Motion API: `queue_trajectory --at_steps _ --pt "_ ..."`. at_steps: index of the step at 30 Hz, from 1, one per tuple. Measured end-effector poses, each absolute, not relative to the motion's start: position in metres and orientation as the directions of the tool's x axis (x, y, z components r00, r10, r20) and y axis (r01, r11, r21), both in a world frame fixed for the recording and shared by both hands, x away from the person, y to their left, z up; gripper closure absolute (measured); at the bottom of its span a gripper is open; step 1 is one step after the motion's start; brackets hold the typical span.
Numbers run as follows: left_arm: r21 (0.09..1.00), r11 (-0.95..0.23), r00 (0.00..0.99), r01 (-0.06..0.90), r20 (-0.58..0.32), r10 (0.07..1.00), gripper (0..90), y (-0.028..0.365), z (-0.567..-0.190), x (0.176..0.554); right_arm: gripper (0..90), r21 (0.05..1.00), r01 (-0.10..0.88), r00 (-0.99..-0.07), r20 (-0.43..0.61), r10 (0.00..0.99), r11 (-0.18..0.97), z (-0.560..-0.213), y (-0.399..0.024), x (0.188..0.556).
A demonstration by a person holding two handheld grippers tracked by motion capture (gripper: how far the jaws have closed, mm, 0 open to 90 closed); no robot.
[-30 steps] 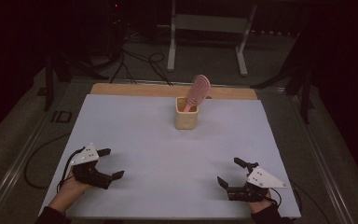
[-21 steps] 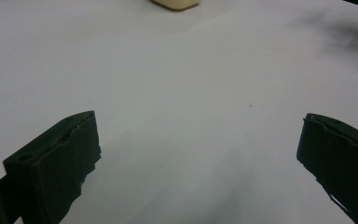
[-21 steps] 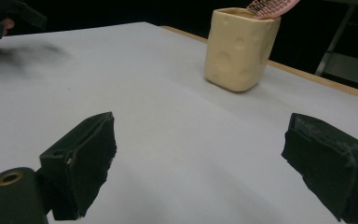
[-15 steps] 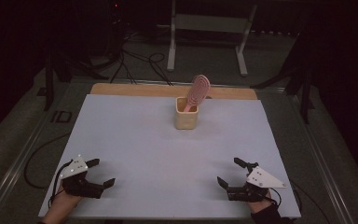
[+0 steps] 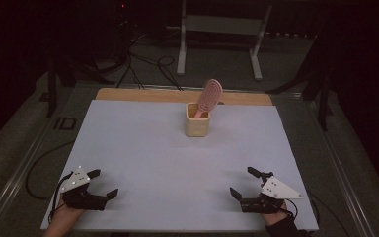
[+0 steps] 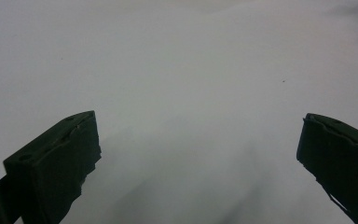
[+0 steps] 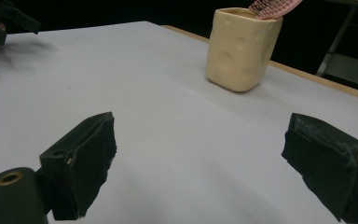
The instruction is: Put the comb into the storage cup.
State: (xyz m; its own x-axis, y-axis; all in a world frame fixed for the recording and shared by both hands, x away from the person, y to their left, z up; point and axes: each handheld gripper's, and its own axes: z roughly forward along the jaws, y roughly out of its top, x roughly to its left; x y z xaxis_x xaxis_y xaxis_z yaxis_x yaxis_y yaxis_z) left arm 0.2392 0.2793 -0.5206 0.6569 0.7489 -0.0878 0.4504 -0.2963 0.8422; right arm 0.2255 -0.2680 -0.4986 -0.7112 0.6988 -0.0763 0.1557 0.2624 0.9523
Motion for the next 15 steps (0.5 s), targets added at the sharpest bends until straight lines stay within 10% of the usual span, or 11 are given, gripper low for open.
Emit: queue_trajectory --at_steps 15 --pt "0.851 -0.285 0.652 0.442 -0.087 0.753 0.0 0.2808 -0.5190 0.2365 8.8 0.951 0.161 -0.710 -0.073 0.700 0.263 -0.4991 -0.2675 0.2258"
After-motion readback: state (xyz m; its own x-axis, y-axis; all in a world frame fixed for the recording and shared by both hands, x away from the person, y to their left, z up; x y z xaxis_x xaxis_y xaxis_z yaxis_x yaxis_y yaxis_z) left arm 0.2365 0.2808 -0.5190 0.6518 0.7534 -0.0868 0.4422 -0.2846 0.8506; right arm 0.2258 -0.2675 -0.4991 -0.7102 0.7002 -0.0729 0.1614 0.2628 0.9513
